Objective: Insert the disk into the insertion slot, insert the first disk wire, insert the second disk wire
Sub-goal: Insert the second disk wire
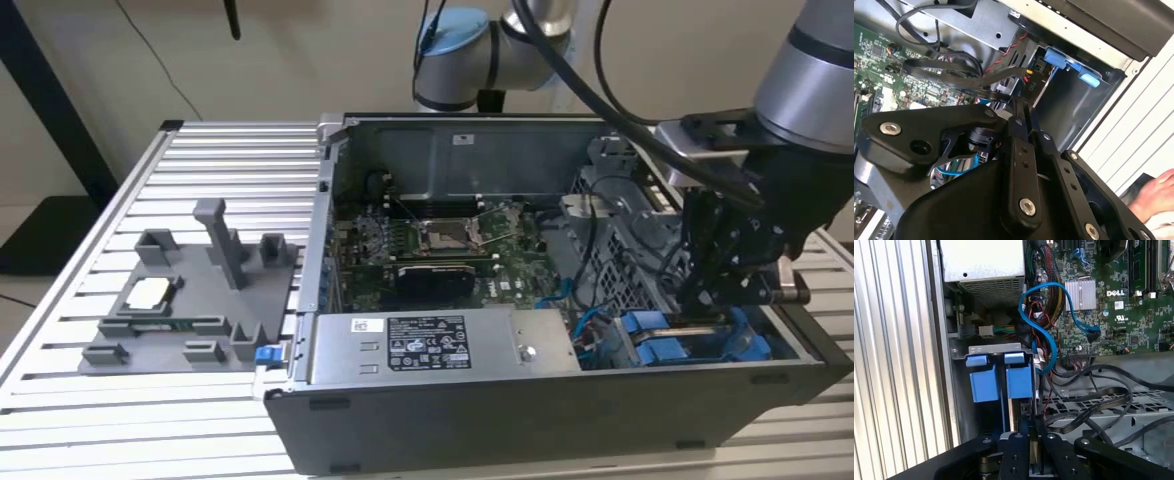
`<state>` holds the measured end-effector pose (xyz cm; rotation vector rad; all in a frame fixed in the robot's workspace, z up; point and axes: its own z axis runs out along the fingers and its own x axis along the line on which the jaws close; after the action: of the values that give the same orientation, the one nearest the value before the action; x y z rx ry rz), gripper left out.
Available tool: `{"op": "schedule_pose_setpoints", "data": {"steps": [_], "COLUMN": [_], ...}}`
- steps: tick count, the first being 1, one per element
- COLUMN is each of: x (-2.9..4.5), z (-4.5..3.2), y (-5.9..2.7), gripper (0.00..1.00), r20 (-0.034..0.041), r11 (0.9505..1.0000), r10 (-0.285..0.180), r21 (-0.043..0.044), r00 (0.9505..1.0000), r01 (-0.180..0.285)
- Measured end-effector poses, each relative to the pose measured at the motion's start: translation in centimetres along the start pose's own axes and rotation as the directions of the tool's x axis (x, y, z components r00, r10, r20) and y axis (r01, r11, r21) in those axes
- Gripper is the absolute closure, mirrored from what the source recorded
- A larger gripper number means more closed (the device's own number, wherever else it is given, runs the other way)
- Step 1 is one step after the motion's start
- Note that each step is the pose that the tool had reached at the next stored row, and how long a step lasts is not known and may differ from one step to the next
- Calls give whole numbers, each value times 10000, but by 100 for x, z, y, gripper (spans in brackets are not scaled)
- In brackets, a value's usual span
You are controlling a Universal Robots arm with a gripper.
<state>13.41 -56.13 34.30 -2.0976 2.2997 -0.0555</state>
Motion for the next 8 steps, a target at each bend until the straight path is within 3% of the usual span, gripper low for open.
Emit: {"op": "schedule_pose_setpoints", "data": {"steps": [2, 8], "x": [1, -3], "z": [20, 85], "y": [3, 11], "gripper": [84, 84], "r20": [-52, -73], "r11": [10000, 10000], "r10": [-1, -3], "r21": [11, 27], "r00": [10000, 10000], "r01": [1, 3]}}
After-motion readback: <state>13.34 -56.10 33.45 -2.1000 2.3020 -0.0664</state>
